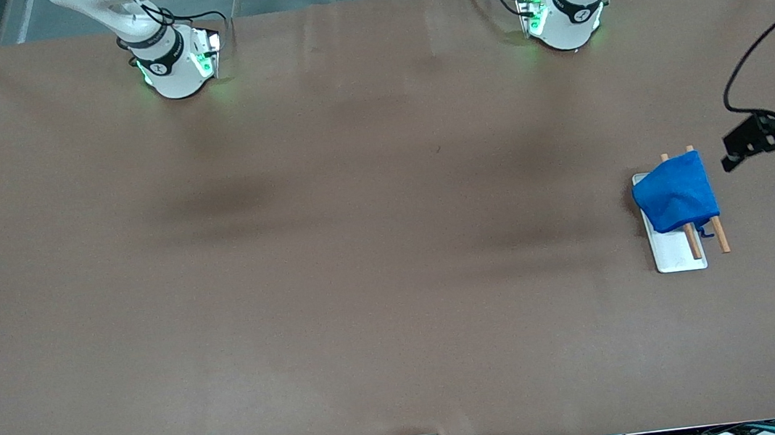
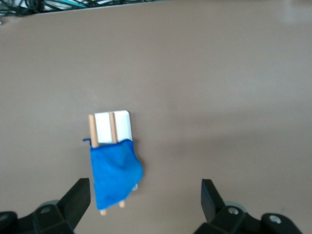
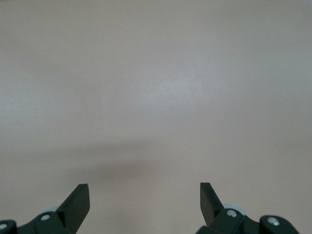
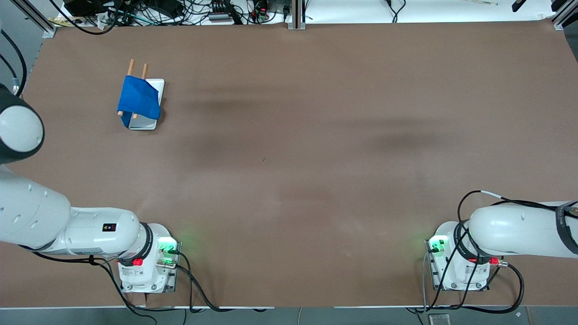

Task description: Right arm passes towel to left arm to hang

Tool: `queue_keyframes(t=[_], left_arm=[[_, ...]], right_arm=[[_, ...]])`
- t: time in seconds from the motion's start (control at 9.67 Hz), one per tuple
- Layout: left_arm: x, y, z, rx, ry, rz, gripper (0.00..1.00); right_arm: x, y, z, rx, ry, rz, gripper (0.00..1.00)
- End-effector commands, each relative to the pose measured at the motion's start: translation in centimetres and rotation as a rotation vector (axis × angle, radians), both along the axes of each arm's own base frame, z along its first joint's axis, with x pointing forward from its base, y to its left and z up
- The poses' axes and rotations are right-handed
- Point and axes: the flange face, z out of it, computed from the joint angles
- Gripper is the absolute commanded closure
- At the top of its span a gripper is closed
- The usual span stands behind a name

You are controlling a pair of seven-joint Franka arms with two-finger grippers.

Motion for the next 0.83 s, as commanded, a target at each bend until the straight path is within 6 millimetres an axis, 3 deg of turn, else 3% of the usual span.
queue_keyframes(t=[0.0, 0.52, 0.72], left_arm=[[-2.1, -2.1, 0.9, 0.017, 0.057, 0.019, 0.00], [-3.3, -3.5, 4.1, 0.035, 0.096, 0.105, 0.00], [-3.7, -4.1, 4.2, 0.037, 0.121, 0.122, 0.00]], right_arm=[[-0.7, 0.1, 0.4, 0.000, -0.012, 0.002, 0.00], [-0.7, 0.1, 0.5, -0.002, -0.013, 0.010, 0.00], [-0.7, 0.1, 0.5, -0.001, -0.013, 0.011, 0.00]])
